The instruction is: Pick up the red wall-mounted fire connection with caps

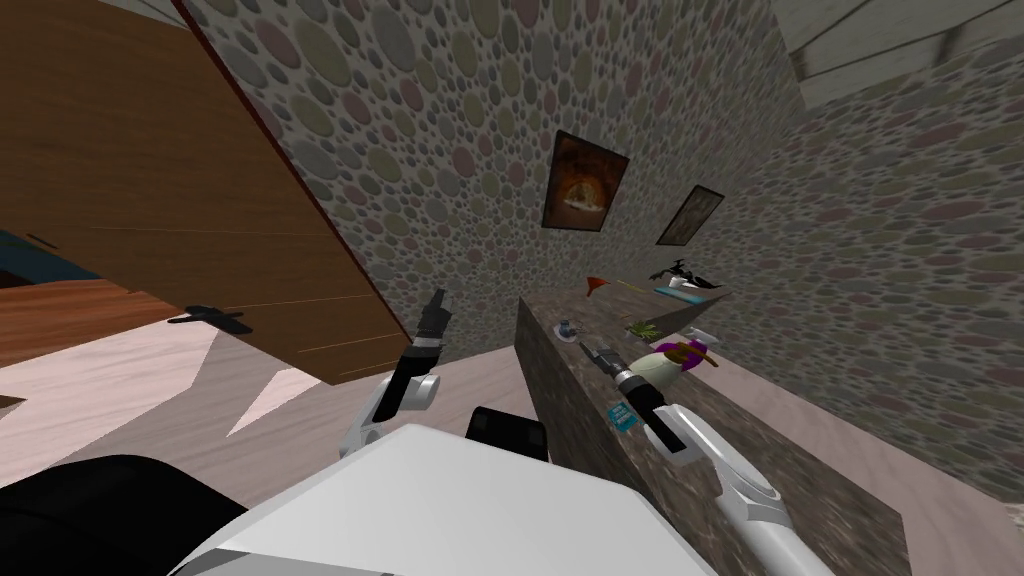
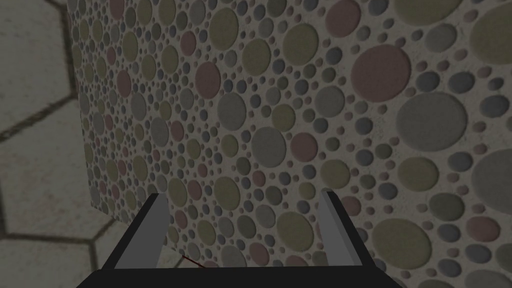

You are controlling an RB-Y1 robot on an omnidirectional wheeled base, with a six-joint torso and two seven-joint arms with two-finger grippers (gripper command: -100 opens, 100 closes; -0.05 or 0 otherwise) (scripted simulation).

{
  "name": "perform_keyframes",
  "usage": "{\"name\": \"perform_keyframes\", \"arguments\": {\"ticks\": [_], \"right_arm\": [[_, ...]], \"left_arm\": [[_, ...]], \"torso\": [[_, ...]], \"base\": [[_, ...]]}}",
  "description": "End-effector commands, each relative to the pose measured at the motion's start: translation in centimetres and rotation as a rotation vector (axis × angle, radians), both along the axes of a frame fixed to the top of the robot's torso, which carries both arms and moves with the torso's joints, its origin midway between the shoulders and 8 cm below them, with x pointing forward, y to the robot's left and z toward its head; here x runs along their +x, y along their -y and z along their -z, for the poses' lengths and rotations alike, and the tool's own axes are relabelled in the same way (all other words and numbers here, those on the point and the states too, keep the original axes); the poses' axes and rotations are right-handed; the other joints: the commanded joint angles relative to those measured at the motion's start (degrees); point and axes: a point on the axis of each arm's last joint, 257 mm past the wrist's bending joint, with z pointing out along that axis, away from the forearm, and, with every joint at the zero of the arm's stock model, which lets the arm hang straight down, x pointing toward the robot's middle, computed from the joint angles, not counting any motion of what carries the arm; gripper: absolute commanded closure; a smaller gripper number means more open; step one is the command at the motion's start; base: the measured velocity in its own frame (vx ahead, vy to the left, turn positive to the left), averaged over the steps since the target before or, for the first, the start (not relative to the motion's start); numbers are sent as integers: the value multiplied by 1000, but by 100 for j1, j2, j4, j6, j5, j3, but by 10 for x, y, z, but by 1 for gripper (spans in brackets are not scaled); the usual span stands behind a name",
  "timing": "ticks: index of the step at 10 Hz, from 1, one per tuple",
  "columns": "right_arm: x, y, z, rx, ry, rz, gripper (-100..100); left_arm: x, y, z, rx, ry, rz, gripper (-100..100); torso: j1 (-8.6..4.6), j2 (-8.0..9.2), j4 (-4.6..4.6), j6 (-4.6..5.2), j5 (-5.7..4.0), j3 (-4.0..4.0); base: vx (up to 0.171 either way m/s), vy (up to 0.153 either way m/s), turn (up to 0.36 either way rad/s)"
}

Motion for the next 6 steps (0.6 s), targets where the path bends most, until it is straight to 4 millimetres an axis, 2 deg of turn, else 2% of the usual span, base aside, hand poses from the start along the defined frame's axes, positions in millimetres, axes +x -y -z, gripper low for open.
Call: {"name": "perform_keyframes", "arguments": {"ticks": [1, 2, 3, 4, 5, 6], "right_arm": [[5, 19, 10, -120, -20, -1, -100], [4, 23, 15, -141, -29, 2, -100], [7, 42, 23, -237, -48, 4, -100], [7, 43, 25, -256, -50, 1, -100], [9, 63, 31, -352, -70, 3, -100], [9, 63, 32, -371, -70, -2, -100]], "left_arm": [[0, 0, 0, 0, 0, 0, 0], [0, 0, 0, 0, 0, 0, 0], [0, 0, 0, 0, 0, 0, 0], [0, 0, 0, 0, 0, 0, 0], [0, 0, 0, 0, 0, 0, 0], [0, 0, 0, 0, 0, 0, 0]], "torso": [[0, 0, 0, 0, 0, 0], [2, 1, 0, -4, 1, 1], [-2, 0, 0, 0, 0, 0], [-12, 11, 2, -3, -2, 6], [-5, 2, 1, 1, -2, 2], [3, -2, 0, -4, 1, -1]], "base": [[-100, -35, 185], [-95, -51, 127], [-134, -79, 210], [-97, -53, 115], [-89, -24, 213], [-76, -23, 111]]}}
